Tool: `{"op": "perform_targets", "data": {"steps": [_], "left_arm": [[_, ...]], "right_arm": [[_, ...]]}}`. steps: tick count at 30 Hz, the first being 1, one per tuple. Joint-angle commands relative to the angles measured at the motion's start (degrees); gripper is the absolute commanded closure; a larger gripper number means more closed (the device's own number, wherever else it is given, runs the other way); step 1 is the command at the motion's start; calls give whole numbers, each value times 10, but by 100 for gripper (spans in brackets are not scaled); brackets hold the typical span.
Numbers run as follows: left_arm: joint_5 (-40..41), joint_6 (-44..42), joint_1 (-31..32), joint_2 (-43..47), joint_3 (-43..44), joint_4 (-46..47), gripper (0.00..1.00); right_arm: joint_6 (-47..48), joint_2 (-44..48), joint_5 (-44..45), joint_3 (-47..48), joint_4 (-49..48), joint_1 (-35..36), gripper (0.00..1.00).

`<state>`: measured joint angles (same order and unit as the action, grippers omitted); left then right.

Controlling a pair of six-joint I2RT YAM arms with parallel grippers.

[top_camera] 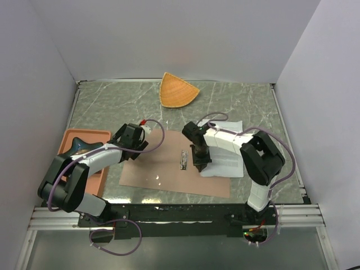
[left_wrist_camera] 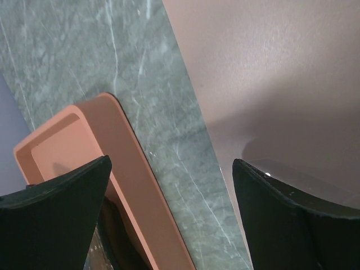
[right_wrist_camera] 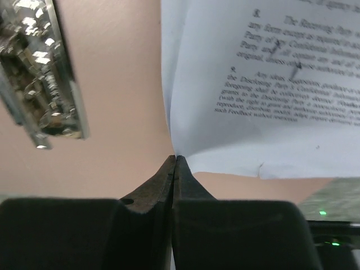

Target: Put the files into the folder

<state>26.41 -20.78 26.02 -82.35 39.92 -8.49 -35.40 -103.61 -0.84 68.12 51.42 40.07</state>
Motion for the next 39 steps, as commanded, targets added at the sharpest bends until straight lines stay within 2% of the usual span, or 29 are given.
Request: {"op": "perform_targets", "data": {"steps": [1, 7, 14, 15, 16, 18, 20, 22, 24, 31, 35, 39], "left_arm": [[14, -2, 2, 19, -15, 25, 4], [18, -1, 1, 28, -33, 31, 4], [14, -6, 1, 43, -39, 23, 4], [14, -7, 1, 48, -40, 23, 4], [13, -6, 1, 49, -37, 21, 4], [7, -1, 0, 51, -32, 12, 4], [4, 0, 0, 48, -20, 4, 4], [4, 1, 0, 44, -8, 1, 4], [2, 6, 0, 39, 2, -10, 4], [-13, 21, 0, 32, 65, -33, 4], [-23, 26, 0, 4, 94, -31, 4], [-37, 29, 0, -36, 124, -27, 4]], "right_arm": [[-83, 32, -38, -11, -54, 39, 100], [-127, 29, -68, 1, -85, 83, 100], [-113, 21, -66, -3, -74, 88, 100], [-110, 25, -63, -2, -70, 90, 72], [-107, 37, -55, 1, -64, 93, 56], [-100, 53, -19, 12, -48, 100, 44], [-90, 74, 7, 25, -25, 111, 40], [-87, 88, 31, 42, -7, 120, 39], [-92, 105, 43, 29, -14, 144, 42], [-174, 132, -5, -69, -57, 250, 51], [-227, 149, -8, -158, -99, 269, 55], [-259, 165, 21, -189, -106, 269, 57]]}}
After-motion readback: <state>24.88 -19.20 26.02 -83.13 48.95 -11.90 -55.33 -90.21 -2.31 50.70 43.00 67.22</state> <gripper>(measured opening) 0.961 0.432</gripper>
